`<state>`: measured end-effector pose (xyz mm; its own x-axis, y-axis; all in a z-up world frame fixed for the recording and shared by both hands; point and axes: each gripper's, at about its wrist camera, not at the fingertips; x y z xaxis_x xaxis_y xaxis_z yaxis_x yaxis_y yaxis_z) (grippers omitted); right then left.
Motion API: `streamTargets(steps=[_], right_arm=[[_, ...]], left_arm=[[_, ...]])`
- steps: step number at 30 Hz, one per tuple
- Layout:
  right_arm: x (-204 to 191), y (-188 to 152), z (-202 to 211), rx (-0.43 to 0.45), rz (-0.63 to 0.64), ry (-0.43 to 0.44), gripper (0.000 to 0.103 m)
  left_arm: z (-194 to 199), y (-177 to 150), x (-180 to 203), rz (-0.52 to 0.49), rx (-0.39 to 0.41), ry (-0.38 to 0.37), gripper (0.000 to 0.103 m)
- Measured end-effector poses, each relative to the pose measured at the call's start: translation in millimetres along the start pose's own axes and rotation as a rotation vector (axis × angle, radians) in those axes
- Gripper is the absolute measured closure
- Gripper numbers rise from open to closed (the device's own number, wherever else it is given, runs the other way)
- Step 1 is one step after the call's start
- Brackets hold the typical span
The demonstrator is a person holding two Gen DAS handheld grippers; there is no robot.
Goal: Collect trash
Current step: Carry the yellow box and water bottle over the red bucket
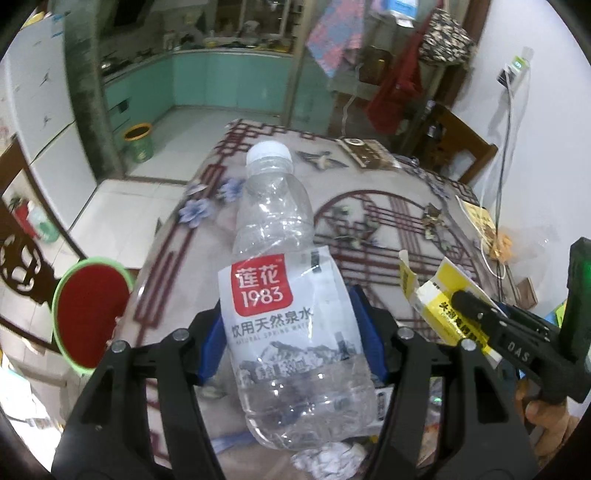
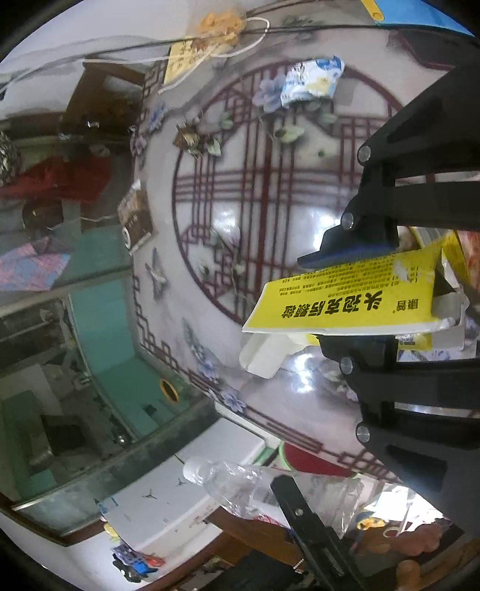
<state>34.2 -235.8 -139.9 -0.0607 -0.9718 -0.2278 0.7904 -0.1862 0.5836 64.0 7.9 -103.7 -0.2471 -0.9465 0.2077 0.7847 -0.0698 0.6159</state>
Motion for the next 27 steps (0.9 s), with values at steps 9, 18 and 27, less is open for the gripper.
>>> streamTargets(steps=[9, 18, 27], right_arm=[[-55, 0, -14, -0.028, 0.072, 0.044, 0.075], [-102, -1, -31, -0.064, 0.108, 0.045, 0.075], [-124, -14, -44, -0.103, 0.094, 0.029, 0.075]], left_arm=[[18, -11, -61, 0.091, 0.001, 0.049, 0.051], [18, -25, -124, 0.146, -0.042, 0.053, 0.049], [1, -69, -199, 0.241, -0.161, 0.096, 0.031]])
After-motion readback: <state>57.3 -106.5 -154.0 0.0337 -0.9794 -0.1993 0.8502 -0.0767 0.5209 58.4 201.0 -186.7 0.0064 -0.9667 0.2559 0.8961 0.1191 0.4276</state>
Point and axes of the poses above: each gripper's, at about its wrist camera, not at the fingertips, and z roughly against the way its jaws point, x to its right, y to its top, and after that the axes turned 3 degrees about -y, right-handed
